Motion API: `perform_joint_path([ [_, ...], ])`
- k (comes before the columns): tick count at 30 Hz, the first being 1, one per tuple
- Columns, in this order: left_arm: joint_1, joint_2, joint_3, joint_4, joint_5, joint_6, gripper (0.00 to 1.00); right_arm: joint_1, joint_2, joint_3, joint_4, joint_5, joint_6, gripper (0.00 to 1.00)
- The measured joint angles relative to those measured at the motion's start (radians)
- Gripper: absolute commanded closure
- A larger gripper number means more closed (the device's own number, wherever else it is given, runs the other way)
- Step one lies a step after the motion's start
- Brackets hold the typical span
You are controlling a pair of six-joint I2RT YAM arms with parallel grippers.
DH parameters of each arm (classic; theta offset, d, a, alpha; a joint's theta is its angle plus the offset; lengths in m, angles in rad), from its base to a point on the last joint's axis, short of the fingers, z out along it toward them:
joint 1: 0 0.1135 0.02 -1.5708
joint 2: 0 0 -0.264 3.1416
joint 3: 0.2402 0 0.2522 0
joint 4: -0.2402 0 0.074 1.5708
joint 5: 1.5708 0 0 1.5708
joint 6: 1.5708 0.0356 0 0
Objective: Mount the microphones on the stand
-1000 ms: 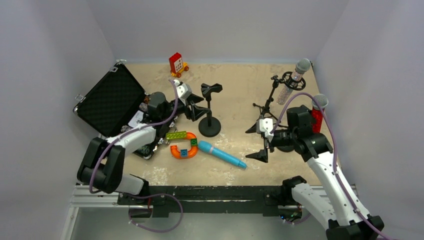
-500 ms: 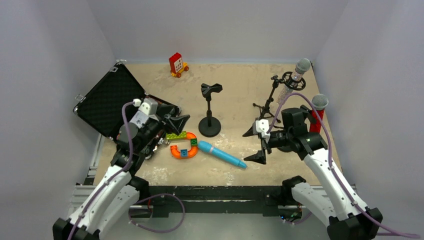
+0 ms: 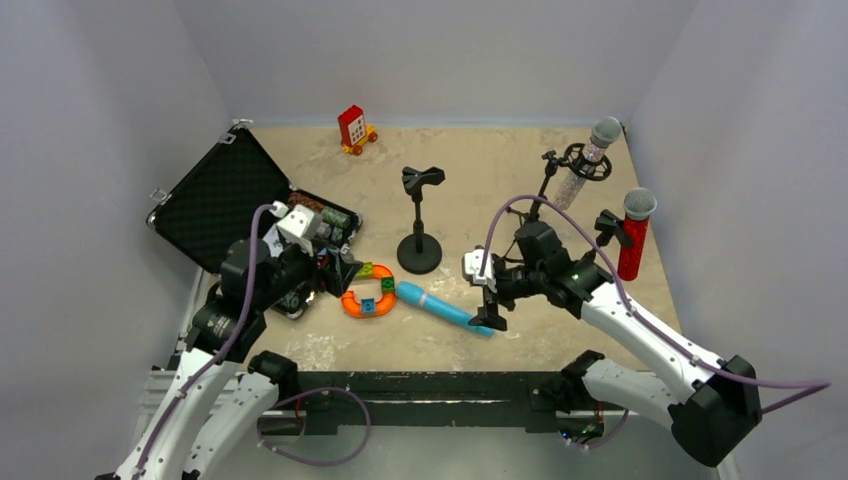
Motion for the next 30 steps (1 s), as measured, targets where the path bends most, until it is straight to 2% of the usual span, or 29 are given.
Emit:
perform_joint_path([
  [6, 0.001, -0.013, -0.047, -0.124, -0.026, 0.025, 0.03, 0.054, 0.073, -0.011, 0.094, 0.152, 0.05, 0.01],
  [24, 0.0, -0.022, -0.048, -0.156, -0.052, 0.043, 0.03, 0.204, 0.241, -0.028, 0.243, 0.382, 0.134, 0.03],
  [30, 0.001, -0.023, -0.047, -0.156, -0.059, 0.044, 0.03, 0.27, 0.31, -0.028, 0.249, 0.425, 0.144, 0.09],
])
